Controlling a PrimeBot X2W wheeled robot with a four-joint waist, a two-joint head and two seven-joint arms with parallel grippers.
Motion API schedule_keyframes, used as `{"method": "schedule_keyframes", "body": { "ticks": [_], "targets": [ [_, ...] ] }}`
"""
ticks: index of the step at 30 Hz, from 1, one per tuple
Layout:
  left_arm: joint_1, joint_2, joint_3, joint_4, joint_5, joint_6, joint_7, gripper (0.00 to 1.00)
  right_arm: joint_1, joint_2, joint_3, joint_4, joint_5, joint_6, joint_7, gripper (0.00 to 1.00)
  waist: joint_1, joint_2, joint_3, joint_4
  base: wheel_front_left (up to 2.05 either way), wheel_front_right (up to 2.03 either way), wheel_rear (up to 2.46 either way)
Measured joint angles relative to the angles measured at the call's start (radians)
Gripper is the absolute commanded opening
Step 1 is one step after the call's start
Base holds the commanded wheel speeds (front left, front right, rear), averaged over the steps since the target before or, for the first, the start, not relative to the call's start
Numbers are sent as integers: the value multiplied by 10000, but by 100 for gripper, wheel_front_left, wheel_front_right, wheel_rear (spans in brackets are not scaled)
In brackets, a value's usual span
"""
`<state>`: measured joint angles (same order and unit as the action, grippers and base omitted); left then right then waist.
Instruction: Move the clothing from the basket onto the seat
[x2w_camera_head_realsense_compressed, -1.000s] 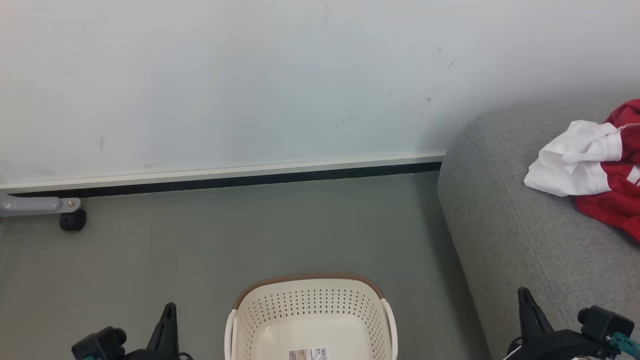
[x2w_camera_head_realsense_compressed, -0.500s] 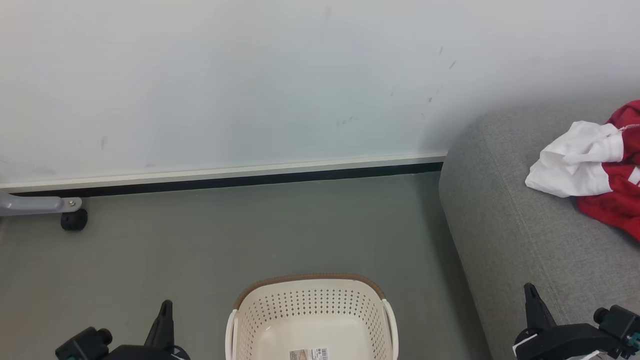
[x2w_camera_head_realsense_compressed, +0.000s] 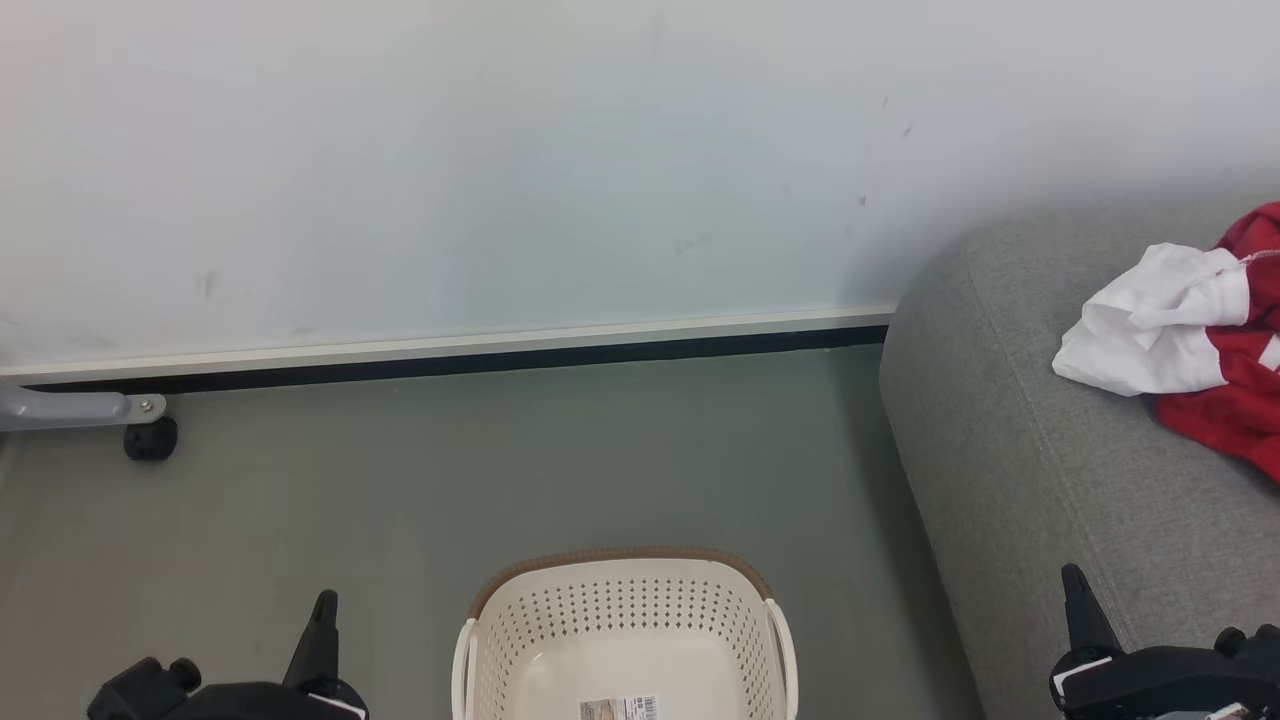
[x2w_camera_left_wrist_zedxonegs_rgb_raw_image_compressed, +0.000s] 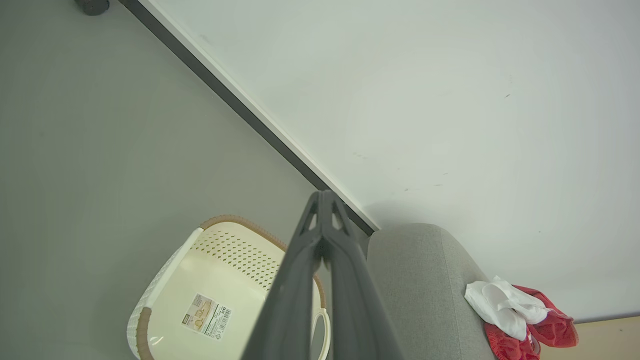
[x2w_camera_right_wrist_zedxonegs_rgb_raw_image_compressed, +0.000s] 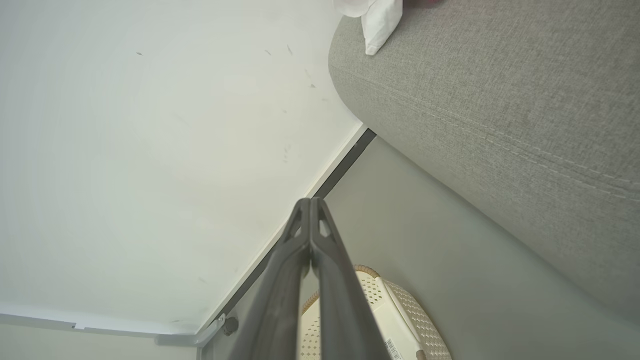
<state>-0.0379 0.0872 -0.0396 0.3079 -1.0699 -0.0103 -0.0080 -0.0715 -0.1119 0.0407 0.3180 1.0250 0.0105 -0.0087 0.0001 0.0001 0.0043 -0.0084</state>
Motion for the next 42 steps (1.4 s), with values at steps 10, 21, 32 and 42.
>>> {"method": "schedule_keyframes", "body": {
  "ticks": [10, 21, 32, 42],
  "targets": [
    [-60, -111, 309, -10, -1231, -265, 326, 0, -11, 153, -403, -48, 1335, 251, 272, 0, 0, -1, -6, 20, 0, 0, 0],
    [-188, -232, 642, -19, -2535, -543, 606, 0, -27, 332, -853, -86, 2777, 527, 614, 0, 0, -1, -13, 42, 0, 0, 0],
    [-275, -316, 976, -29, -3848, -871, 915, 0, -70, 491, -1296, -107, 4259, 794, 897, 0, 0, 0, -20, 63, 0, 0, 0],
    [-387, -428, 1279, -52, -5074, -1057, 1166, 0, -202, 652, -1701, -140, 5586, 1057, 1175, 0, 0, -1, -26, 83, 0, 0, 0]
  ]
}}
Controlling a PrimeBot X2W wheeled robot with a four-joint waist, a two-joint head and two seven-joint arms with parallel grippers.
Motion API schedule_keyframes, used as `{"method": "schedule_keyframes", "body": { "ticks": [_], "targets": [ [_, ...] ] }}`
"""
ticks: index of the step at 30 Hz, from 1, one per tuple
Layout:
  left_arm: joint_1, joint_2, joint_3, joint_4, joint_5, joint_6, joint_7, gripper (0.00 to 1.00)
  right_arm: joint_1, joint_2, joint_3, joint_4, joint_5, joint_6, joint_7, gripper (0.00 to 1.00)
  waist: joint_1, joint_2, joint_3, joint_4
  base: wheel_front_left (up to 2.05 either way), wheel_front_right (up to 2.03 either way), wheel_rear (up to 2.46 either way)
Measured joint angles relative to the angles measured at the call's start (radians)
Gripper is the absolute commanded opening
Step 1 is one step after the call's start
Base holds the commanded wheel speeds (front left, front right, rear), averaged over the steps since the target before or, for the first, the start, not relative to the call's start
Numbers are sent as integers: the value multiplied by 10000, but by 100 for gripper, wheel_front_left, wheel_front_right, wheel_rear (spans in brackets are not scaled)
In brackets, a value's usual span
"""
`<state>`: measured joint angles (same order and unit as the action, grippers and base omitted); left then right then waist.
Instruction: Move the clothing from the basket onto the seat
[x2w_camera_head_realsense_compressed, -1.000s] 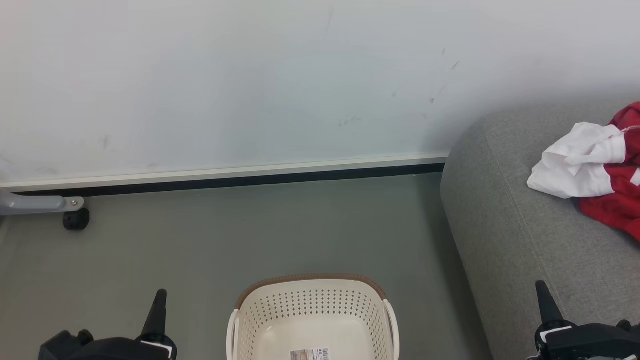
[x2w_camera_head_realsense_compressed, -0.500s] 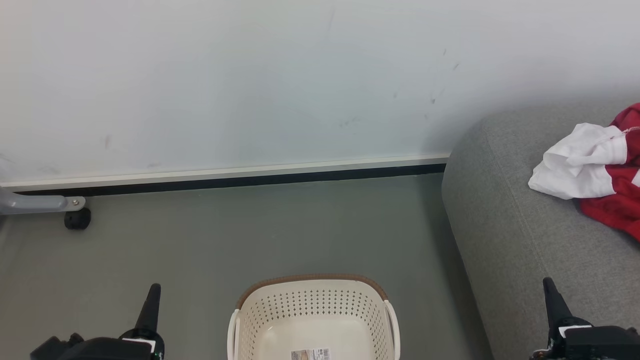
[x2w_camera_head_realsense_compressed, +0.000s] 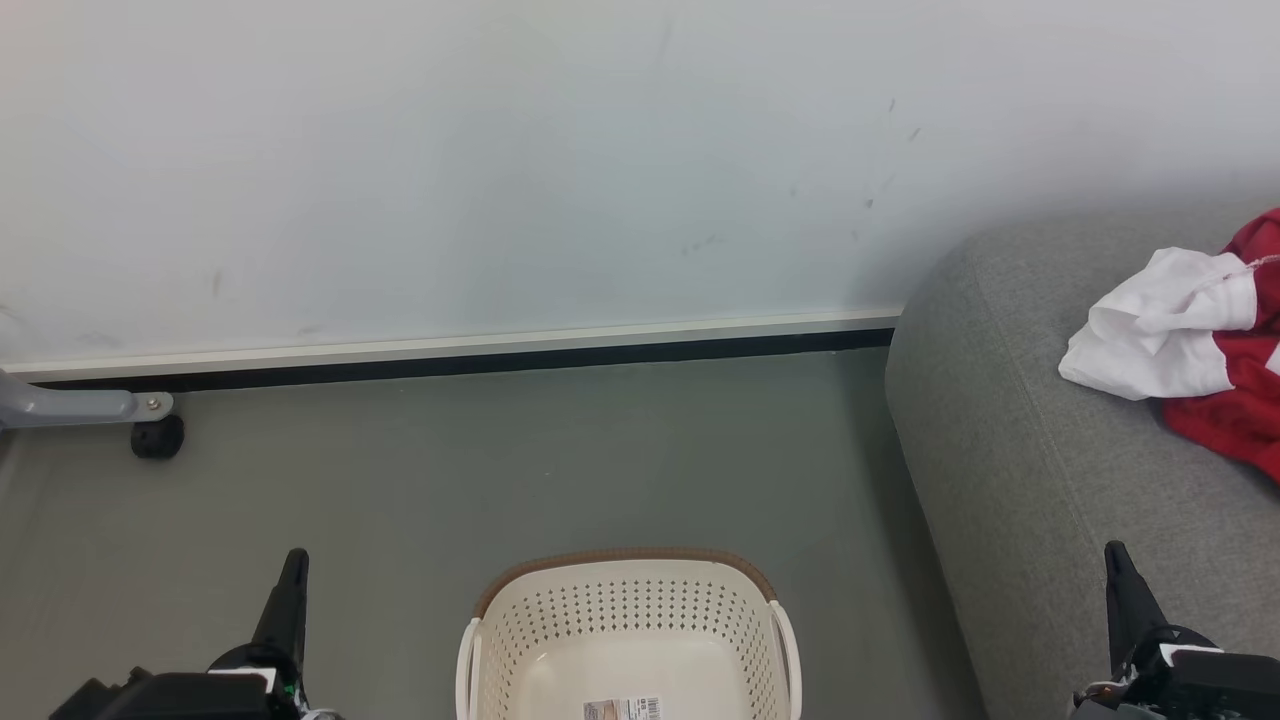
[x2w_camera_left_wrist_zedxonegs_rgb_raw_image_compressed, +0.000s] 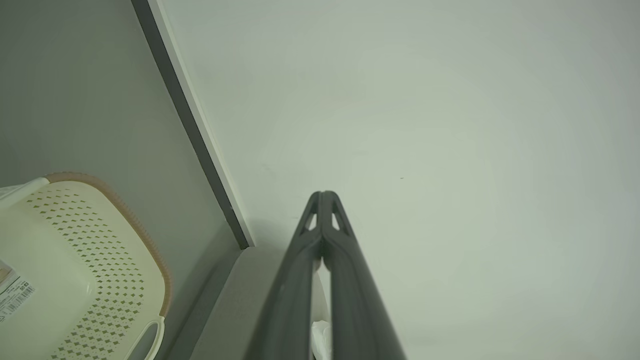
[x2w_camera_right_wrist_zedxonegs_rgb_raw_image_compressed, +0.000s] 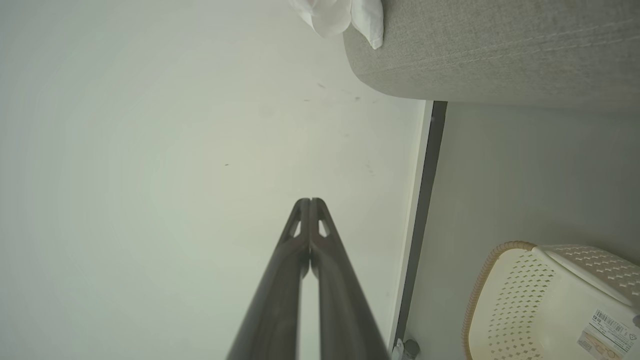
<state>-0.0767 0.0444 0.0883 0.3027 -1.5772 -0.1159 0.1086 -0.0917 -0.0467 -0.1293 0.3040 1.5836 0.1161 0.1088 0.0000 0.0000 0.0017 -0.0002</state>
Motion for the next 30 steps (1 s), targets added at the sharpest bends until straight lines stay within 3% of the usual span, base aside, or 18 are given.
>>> {"method": "schedule_keyframes", "body": {
  "ticks": [30],
  "targets": [
    [-20, -15, 31, -6, -221, -77, 52, 0, 0, 25, -48, -8, 121, 42, 46, 0, 0, 0, 0, 2, 0, 0, 0]
  ]
}}
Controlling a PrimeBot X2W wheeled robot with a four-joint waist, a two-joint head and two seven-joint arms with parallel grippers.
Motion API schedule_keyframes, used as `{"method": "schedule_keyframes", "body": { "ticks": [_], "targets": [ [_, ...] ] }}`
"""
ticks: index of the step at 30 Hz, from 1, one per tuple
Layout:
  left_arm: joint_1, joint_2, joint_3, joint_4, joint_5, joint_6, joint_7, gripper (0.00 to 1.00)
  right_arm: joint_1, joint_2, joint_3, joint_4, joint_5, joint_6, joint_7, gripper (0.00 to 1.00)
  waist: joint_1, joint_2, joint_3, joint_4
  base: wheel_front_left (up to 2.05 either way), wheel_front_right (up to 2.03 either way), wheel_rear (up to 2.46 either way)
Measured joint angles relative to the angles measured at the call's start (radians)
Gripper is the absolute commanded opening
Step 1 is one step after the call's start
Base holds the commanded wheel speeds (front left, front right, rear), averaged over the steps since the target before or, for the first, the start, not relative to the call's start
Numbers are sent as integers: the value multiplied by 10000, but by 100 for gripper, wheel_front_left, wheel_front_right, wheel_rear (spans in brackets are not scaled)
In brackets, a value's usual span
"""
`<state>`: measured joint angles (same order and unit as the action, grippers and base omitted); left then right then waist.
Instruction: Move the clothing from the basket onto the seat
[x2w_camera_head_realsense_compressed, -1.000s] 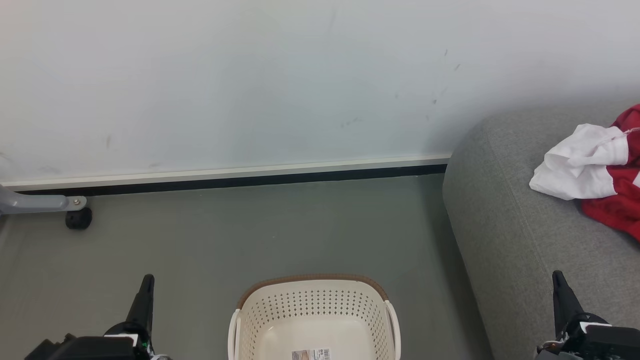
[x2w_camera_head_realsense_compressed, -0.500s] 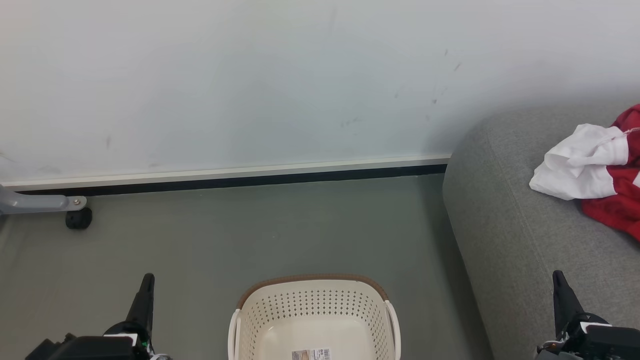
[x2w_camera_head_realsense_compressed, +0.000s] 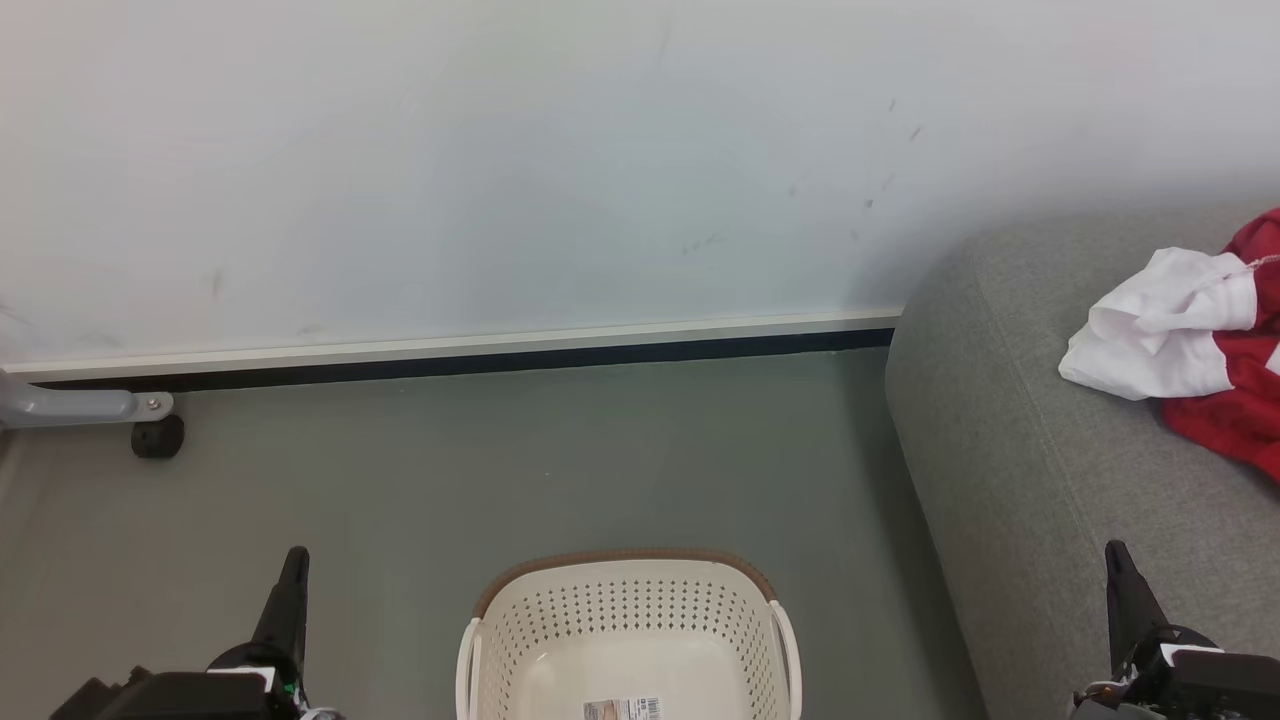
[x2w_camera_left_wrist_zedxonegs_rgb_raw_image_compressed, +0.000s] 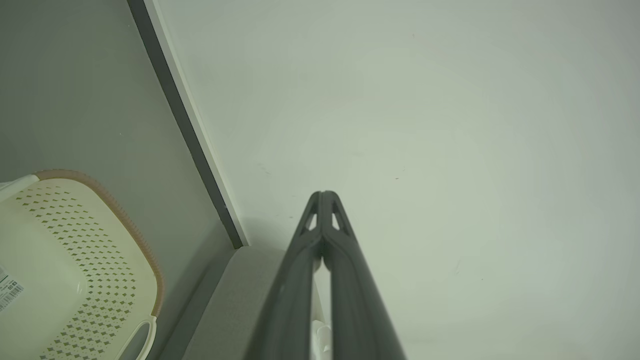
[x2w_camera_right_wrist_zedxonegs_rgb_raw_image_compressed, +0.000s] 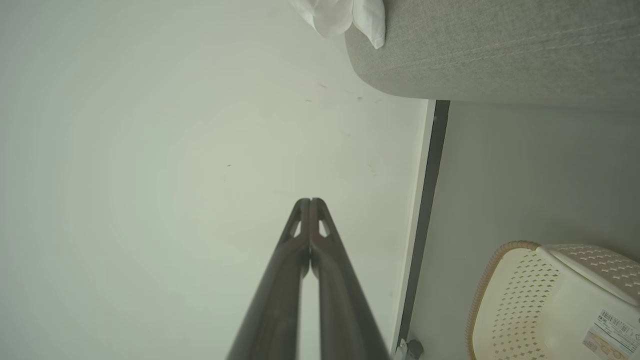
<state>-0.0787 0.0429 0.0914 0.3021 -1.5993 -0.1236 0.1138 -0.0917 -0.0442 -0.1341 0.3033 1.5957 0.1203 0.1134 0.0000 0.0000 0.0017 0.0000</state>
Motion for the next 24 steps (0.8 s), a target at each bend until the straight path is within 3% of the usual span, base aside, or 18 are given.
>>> {"method": "schedule_keyframes", "body": {
  "ticks": [24],
  "targets": [
    [-1, -2, -2, 0, 0, 0, -2, 0, 0, 2, 0, -27, 0, 0, 0, 0, 0, 0, 1, 0, 0, 0, 0]
  ]
}}
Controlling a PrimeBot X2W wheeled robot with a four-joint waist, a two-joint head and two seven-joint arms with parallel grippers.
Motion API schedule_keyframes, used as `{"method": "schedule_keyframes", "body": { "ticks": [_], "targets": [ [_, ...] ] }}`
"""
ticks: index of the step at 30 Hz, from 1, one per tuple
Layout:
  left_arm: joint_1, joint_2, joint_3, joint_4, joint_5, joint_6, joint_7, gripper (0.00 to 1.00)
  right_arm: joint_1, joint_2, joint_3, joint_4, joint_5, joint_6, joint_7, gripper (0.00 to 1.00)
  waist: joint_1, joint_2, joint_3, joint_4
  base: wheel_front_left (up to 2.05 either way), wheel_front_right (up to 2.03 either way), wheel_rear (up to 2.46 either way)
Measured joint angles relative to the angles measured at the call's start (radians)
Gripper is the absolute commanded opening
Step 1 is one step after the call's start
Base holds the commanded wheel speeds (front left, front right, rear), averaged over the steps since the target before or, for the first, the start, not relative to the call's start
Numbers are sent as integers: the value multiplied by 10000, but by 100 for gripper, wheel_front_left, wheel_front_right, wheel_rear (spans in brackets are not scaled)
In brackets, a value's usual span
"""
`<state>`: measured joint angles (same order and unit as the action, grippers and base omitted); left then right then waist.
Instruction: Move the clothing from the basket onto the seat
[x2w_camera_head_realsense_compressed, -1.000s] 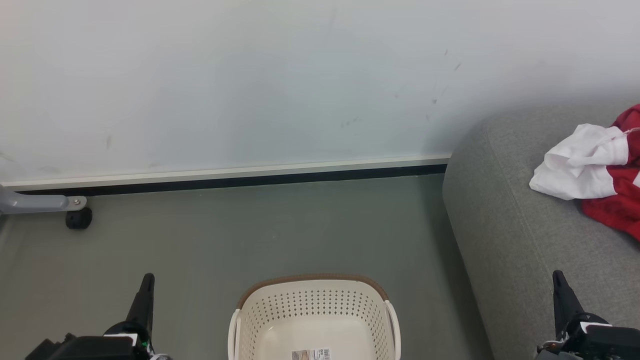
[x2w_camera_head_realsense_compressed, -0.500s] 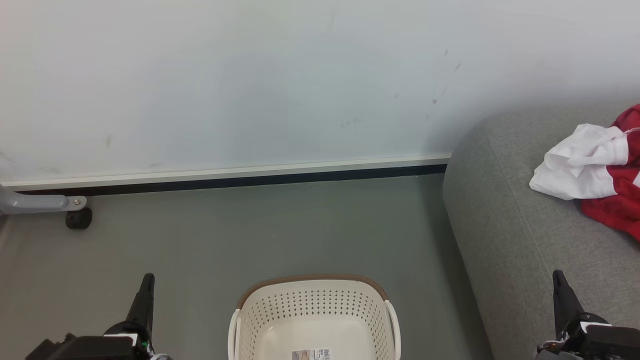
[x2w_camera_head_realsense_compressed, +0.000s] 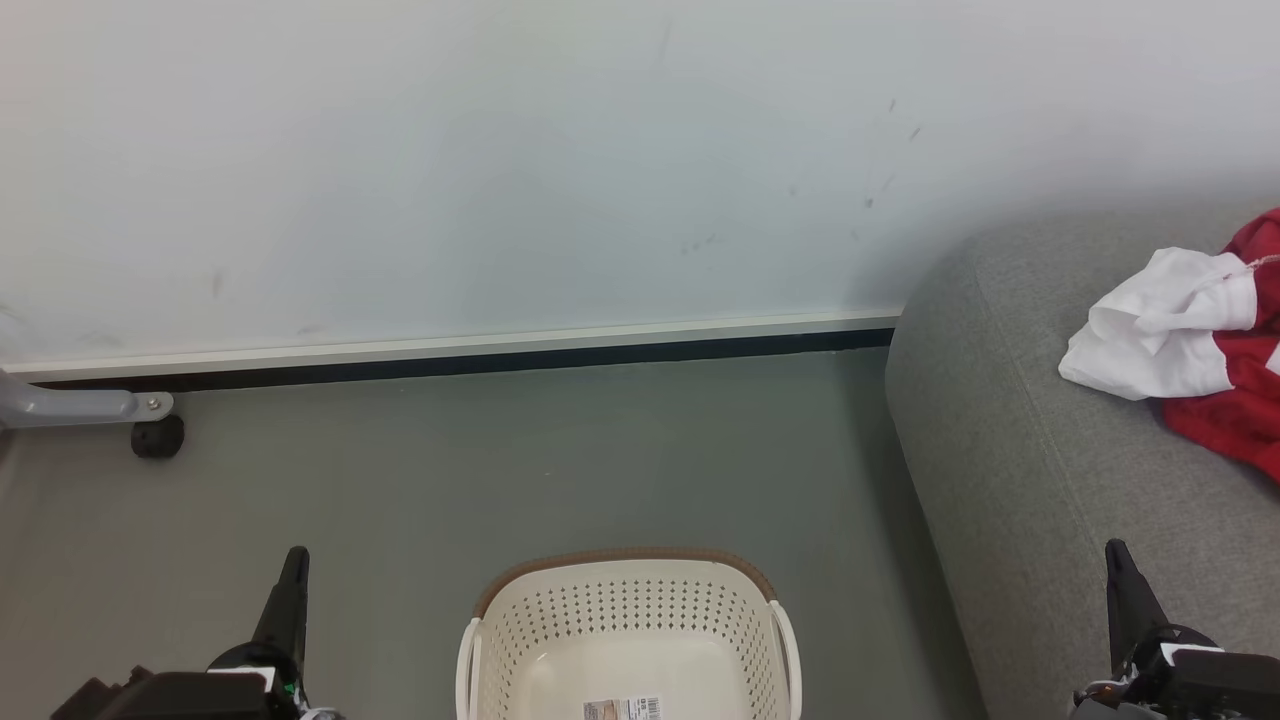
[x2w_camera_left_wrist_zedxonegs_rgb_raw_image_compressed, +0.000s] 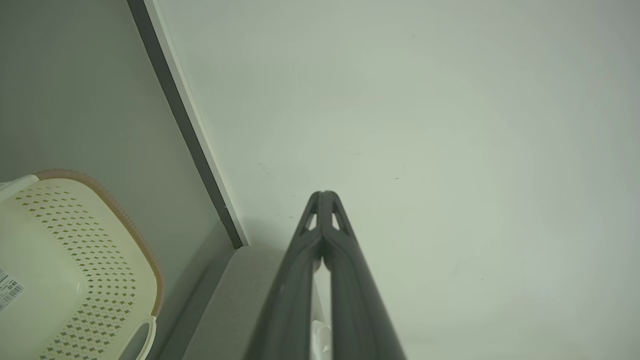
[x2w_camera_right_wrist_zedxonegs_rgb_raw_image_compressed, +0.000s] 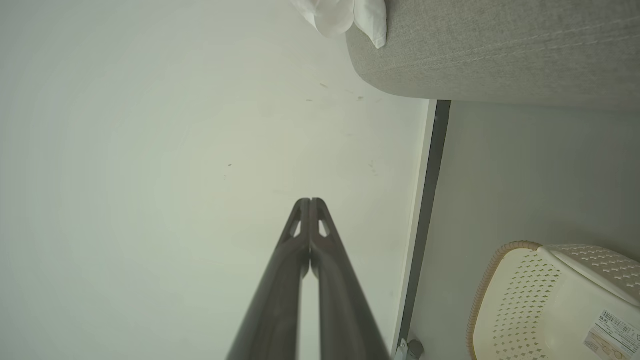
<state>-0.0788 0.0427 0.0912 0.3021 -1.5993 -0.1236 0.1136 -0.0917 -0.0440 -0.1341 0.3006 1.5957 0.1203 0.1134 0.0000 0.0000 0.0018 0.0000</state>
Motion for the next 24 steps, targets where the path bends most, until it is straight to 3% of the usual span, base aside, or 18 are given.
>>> {"method": "schedule_keyframes", "body": {
  "ticks": [24],
  "targets": [
    [-1, -2, 0, -2, -2, 0, 0, 0, 0, 0, 2, -10, 0, 0, 0, 0, 0, 0, 1, 1, 0, 0, 0]
  ]
}}
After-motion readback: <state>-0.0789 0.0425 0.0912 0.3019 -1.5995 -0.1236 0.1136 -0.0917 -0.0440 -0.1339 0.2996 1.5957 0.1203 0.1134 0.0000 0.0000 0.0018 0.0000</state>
